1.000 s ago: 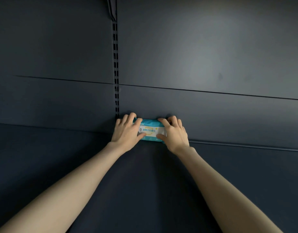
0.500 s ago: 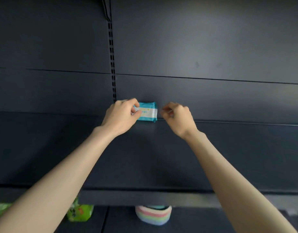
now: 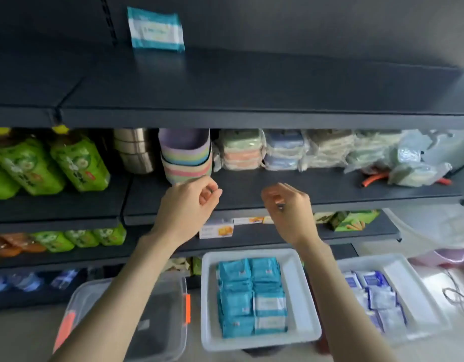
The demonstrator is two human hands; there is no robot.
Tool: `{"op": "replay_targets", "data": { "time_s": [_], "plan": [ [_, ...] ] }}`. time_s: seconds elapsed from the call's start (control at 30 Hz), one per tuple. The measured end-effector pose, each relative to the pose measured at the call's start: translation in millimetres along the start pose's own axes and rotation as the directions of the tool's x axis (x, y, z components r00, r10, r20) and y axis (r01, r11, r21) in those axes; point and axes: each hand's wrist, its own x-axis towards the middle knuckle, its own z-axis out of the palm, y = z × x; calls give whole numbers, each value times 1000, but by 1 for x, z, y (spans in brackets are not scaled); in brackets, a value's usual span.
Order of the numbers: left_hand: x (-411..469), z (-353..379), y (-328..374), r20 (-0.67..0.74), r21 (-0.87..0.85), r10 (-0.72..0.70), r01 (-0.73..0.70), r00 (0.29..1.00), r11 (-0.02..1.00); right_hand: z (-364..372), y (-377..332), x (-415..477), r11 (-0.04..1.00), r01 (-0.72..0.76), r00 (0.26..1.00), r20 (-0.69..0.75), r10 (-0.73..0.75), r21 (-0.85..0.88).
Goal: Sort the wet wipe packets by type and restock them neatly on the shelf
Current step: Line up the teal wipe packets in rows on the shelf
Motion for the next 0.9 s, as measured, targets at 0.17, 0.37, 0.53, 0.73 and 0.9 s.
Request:
{"op": "replay_targets", "data": {
  "time_s": [0.17,0.37,0.53,0.73,0.9],
  "plan": [
    [-57,100,8,183,5,-167,169,969,986,12,89,-62,988,-148,976,154,153,-46],
    [-115,221,4,316,50,-470,480,824,876,35,189,-109,954,-298,875,388,291,-44],
    [-156,292,-16,400,106,-638,659,658,745,74,257,-142,899,-434,758,517,397,-55],
    [-200,382,-70,414,155,-784,813,462,561,145,331,-187,792,-597,588,601,541,-129],
    [-231,451,-111,408,138,-834,878,372,459,199,381,-220,695,-686,477,590,652,-213]
  ]
}}
